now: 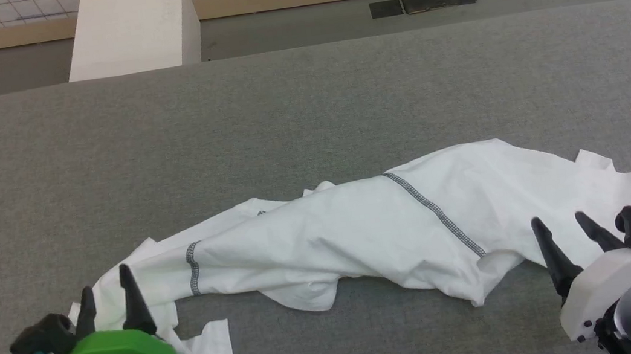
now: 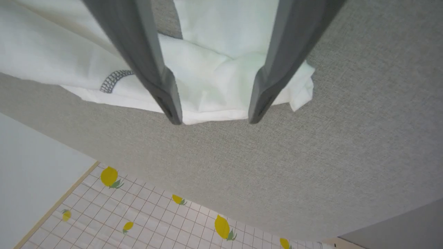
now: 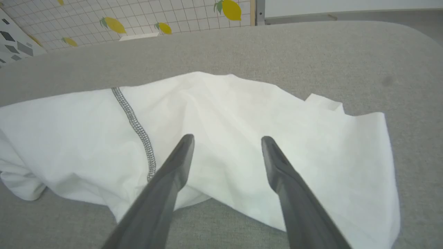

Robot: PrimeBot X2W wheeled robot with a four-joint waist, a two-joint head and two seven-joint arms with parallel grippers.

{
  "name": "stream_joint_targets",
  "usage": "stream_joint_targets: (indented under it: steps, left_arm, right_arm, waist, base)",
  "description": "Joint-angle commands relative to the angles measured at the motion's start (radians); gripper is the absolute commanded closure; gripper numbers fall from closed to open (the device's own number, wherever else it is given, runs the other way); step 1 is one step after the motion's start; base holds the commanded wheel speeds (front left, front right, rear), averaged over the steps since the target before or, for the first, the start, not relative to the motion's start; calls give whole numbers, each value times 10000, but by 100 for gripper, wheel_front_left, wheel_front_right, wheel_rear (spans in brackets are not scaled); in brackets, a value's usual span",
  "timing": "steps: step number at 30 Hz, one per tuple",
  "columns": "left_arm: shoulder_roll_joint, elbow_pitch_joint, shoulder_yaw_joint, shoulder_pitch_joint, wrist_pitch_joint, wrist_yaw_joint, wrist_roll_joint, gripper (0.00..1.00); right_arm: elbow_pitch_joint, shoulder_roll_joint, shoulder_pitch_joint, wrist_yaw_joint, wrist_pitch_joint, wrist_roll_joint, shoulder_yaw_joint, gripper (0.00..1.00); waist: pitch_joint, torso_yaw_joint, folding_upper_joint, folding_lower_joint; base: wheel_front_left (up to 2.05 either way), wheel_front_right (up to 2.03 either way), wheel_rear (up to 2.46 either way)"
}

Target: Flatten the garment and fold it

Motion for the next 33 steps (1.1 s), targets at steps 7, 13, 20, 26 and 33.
stream_joint_targets:
  steps: [7,13,20,26,33]
  left_arm:
    - [-492,-518,-387,-17,-1159,-508,850,0]
    - [-764,-976,-93,-151,-1186,-710,1324,0]
    - [-954,-958,178,-201,-1188,-890,1604,0]
    - [-1011,-799,330,-149,-1189,-971,1721,0]
    - [-1042,-612,432,-39,-1189,-1043,1772,0]
  right_arm:
    - [538,14,189,-13,1578,-66,270,0]
    - [1207,14,-72,-13,2742,378,1104,0]
    - [1836,14,-549,-13,3085,903,1997,85]
    - [1493,14,-320,-13,3376,1009,2242,100]
    - [-432,10,995,-13,4736,978,2182,100]
  waist:
    - [133,283,0,0]
    - [402,314,0,0]
    - [545,259,0,0]
    - [306,140,0,0]
    - [-73,-46,0,0]
  base:
    - [0,0,0]
    - [0,0,0]
    - [0,0,0]
    - [0,0,0]
    - [0,0,0]
